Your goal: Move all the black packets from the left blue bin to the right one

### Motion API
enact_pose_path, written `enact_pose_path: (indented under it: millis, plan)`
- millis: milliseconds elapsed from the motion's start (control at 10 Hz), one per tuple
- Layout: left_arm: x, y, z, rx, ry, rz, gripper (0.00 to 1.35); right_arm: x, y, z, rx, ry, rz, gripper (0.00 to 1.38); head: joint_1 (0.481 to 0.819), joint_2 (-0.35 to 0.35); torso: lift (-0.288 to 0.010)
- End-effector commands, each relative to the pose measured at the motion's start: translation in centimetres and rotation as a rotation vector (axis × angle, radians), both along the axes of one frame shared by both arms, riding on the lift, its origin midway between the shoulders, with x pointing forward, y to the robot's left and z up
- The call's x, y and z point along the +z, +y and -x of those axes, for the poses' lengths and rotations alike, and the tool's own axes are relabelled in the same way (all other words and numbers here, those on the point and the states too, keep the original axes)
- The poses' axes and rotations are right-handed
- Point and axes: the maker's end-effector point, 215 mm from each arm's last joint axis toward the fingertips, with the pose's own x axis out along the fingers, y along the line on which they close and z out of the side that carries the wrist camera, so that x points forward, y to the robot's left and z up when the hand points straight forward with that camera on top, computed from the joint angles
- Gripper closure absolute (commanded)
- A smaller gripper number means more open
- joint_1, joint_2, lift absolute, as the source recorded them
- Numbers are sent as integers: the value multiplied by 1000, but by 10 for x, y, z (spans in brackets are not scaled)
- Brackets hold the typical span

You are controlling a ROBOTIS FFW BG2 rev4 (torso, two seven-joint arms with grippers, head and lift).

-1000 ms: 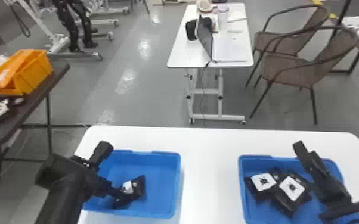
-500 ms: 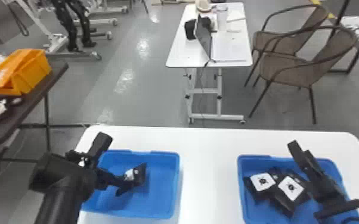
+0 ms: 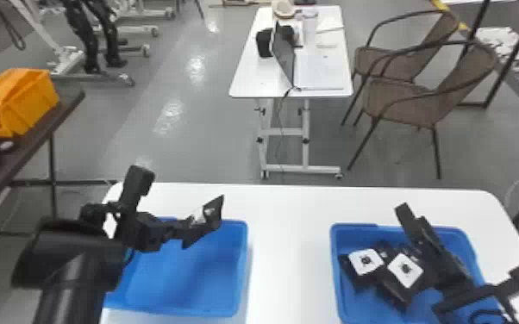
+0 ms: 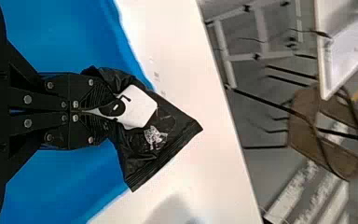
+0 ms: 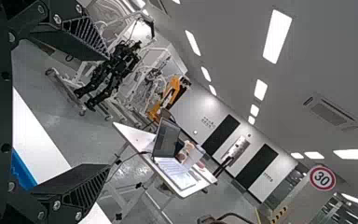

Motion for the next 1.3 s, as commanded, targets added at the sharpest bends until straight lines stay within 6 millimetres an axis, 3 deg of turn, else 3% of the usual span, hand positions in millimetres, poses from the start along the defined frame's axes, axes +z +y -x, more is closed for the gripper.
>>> enact_pose_path:
  millis: [0,300,600,1000,1200]
  plan:
    - [41,-62,-18,-92,-108,131,1207,6,7,-2,12,-12,5,203,695,80,0]
    - [85,-159,-36,-279,-185,210,1207,40,28,-19,65,-86,95,200,695,-19,0]
    - [115,-240,-40,-405,-232,292,1207,69,49,-32,97,-147,101,254,695,-84,0]
    - [127,-307,-38,-537,-238,329,1207,105,75,-44,133,-225,108,259,695,-146,0]
    - [121,-321,-38,-566,-224,324,1207,118,88,-44,154,-252,106,259,695,-160,0]
